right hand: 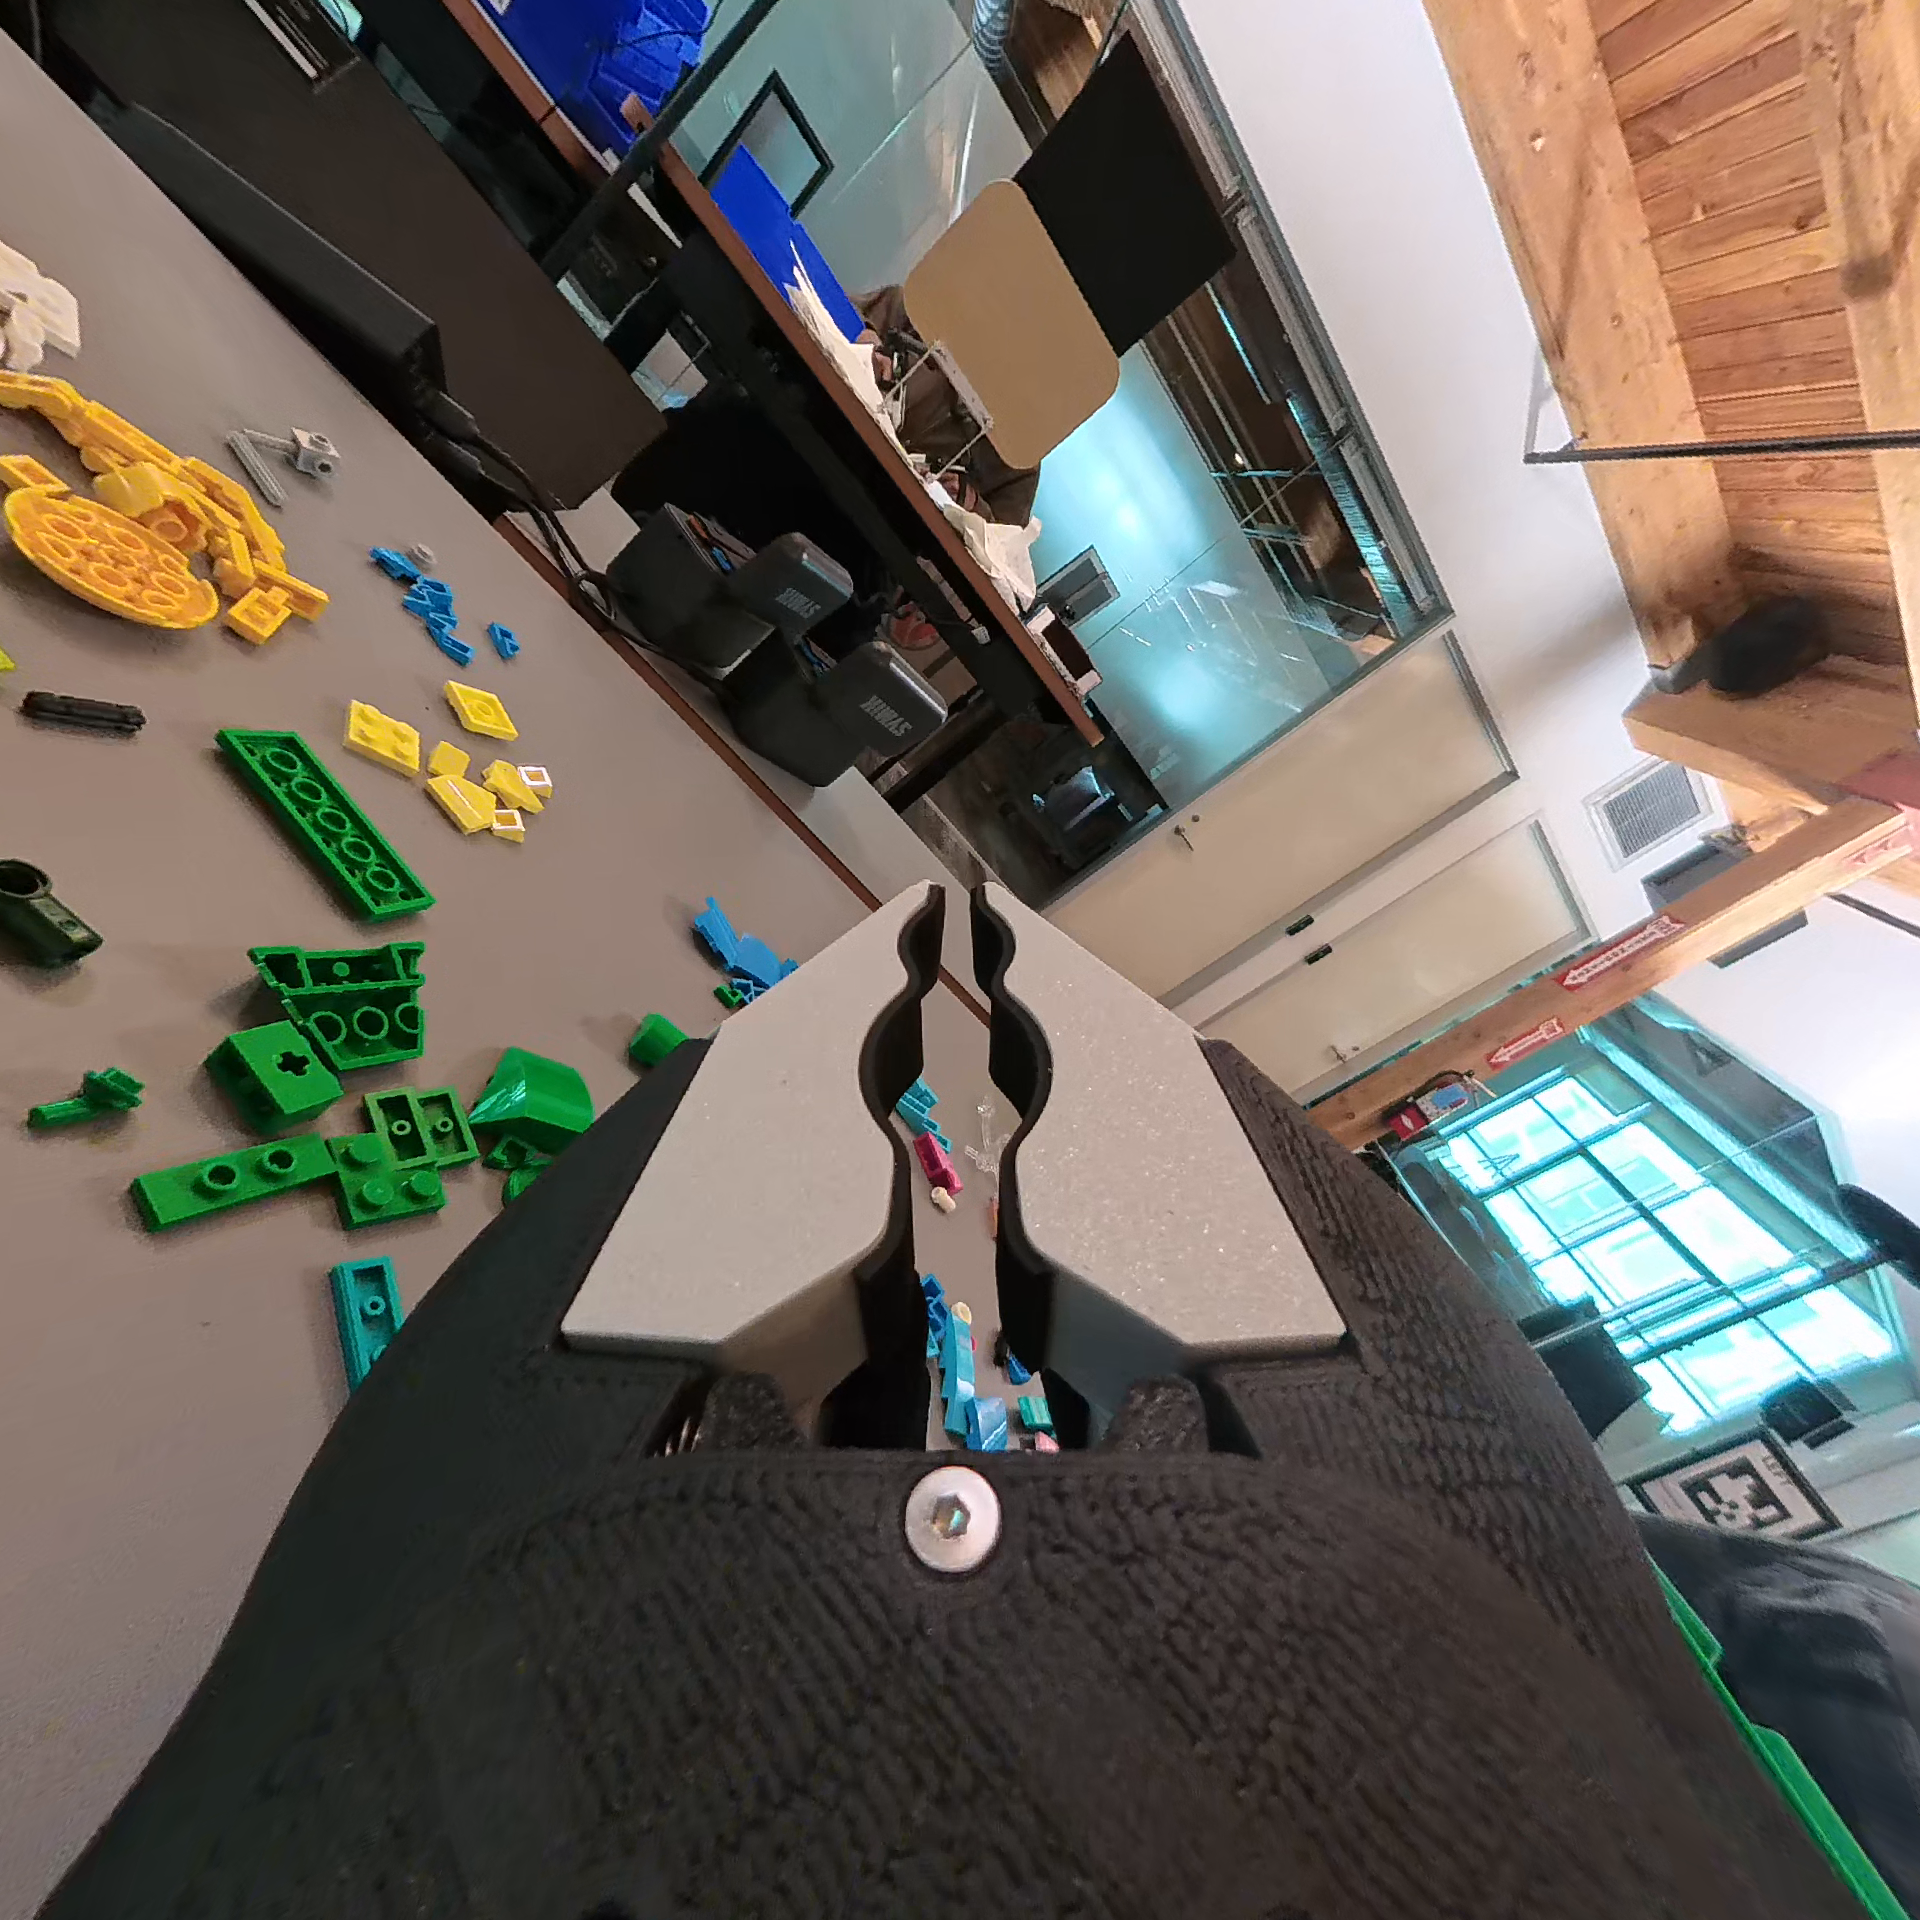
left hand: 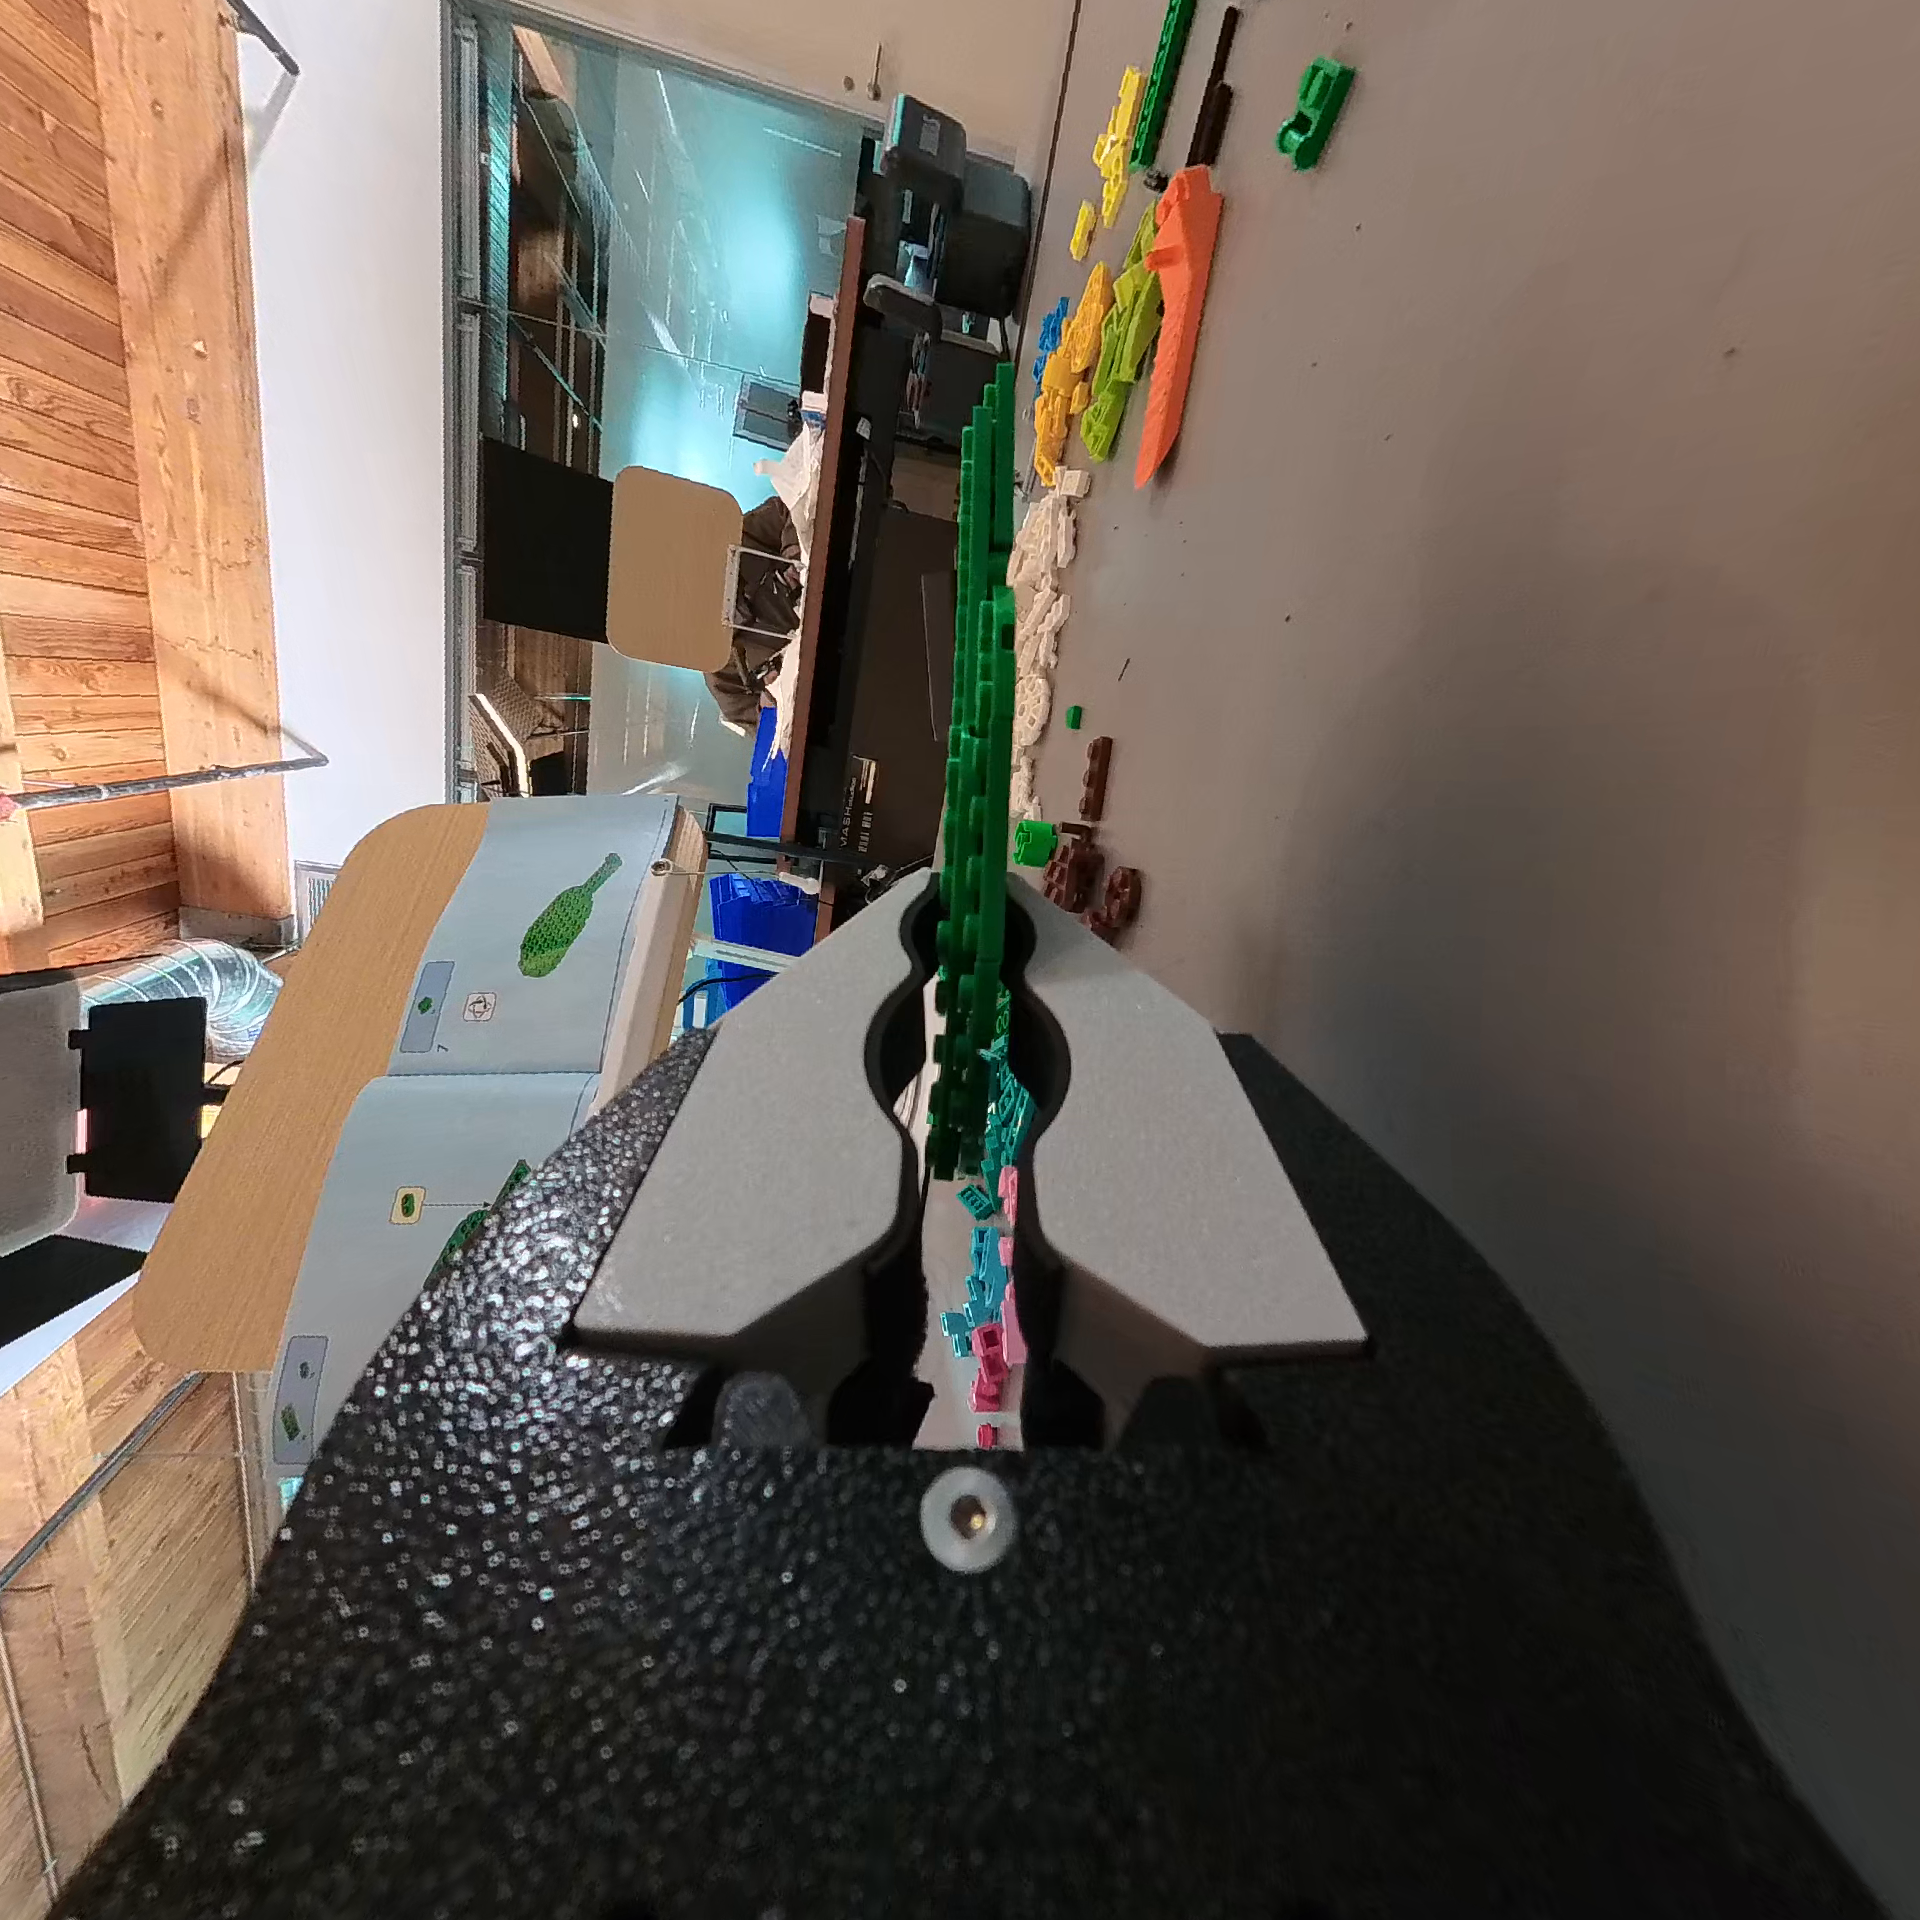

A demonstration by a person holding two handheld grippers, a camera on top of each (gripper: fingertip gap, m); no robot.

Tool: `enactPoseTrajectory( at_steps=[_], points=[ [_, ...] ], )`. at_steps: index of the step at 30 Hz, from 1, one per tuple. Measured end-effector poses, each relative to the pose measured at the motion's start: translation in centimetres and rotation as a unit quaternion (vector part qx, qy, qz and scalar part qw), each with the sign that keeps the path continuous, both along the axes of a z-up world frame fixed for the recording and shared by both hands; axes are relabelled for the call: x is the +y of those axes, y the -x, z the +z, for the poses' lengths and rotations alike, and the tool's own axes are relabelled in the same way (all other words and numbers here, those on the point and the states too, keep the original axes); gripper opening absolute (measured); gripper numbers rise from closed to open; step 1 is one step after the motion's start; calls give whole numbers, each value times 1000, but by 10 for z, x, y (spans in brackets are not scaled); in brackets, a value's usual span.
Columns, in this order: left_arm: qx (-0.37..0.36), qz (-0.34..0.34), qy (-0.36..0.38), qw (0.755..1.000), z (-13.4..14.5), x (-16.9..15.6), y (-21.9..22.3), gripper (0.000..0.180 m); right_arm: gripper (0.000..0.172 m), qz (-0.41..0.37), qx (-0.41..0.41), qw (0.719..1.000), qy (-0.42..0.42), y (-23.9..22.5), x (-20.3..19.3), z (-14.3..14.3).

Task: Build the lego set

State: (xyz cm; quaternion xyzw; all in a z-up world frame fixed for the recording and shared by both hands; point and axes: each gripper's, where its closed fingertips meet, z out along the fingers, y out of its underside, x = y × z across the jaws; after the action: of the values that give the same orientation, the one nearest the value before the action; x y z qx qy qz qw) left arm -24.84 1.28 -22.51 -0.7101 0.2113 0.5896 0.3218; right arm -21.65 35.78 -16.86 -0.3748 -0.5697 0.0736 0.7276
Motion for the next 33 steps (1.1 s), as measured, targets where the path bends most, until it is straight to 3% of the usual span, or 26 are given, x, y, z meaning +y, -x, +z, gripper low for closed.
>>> enactPoseTrajectory(
  at_steps=[33],
  points=[
    [0,1,3,1000,-1,0,0,6,3,5,-17,1000,-7,3,-2,-7]
  ],
)
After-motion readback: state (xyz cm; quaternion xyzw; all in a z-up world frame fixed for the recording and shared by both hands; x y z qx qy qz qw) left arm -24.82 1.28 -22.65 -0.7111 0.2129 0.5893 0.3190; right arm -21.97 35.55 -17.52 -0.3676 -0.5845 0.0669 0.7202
